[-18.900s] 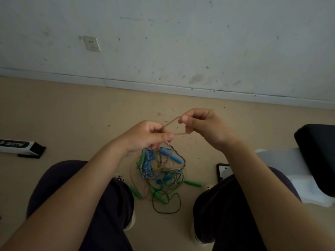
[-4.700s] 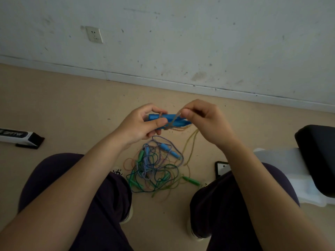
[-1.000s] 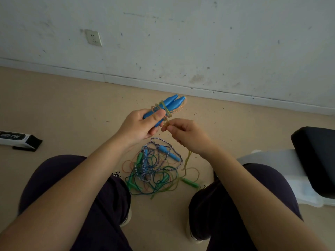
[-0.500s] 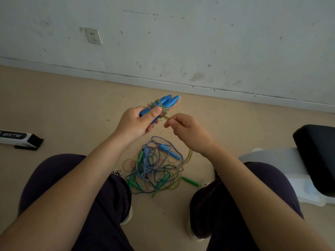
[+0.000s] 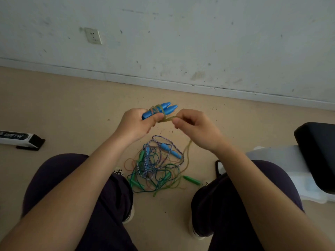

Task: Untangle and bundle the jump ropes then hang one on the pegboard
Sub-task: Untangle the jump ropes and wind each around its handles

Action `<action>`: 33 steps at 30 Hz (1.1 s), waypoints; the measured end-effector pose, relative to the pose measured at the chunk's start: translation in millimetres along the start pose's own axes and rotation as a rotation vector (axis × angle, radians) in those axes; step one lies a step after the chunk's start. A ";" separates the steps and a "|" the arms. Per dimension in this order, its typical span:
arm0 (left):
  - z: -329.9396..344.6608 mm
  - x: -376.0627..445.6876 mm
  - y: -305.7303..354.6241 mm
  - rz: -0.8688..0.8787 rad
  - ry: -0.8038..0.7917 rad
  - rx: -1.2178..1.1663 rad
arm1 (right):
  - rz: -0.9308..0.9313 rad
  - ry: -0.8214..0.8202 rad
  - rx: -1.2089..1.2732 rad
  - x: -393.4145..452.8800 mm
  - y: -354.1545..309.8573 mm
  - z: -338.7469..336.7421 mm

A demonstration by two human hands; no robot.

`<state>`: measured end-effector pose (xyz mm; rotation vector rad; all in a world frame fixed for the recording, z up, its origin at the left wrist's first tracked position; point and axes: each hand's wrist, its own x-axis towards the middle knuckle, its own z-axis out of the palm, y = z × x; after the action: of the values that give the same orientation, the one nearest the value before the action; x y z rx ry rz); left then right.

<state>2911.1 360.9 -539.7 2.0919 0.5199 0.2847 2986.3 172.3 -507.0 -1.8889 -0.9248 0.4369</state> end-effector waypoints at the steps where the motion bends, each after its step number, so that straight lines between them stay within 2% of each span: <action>1: -1.0 0.3 0.3 -0.004 -0.037 0.050 | -0.025 0.017 0.002 -0.3 0.5 -5.5; 8: -1.8 -8.1 7.9 -0.019 -0.525 -0.002 | -0.117 0.049 -0.068 3.5 3.9 -9.0; 11: -1.4 -10.7 12.0 -0.006 -0.640 -0.041 | -0.108 0.063 -0.038 4.5 4.4 -7.5; 15: -1.1 -13.8 16.1 0.059 -0.642 -0.018 | -0.031 0.028 -0.065 4.3 6.0 1.8; 21: -1.8 -17.6 22.3 0.080 -0.541 -0.060 | 0.048 0.133 -0.108 8.0 8.0 0.8; 30: -8.4 -20.5 24.6 -0.036 -0.574 -0.064 | -0.021 0.143 -0.144 6.7 0.3 12.6; 33: -9.3 -19.9 25.3 -0.016 -0.524 -0.009 | -0.023 0.125 -0.140 6.4 0.3 12.5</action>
<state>2896.2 346.4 -513.4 2.0457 0.2171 -0.2680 2982.7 184.6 -512.8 -2.0056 -0.9124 0.2422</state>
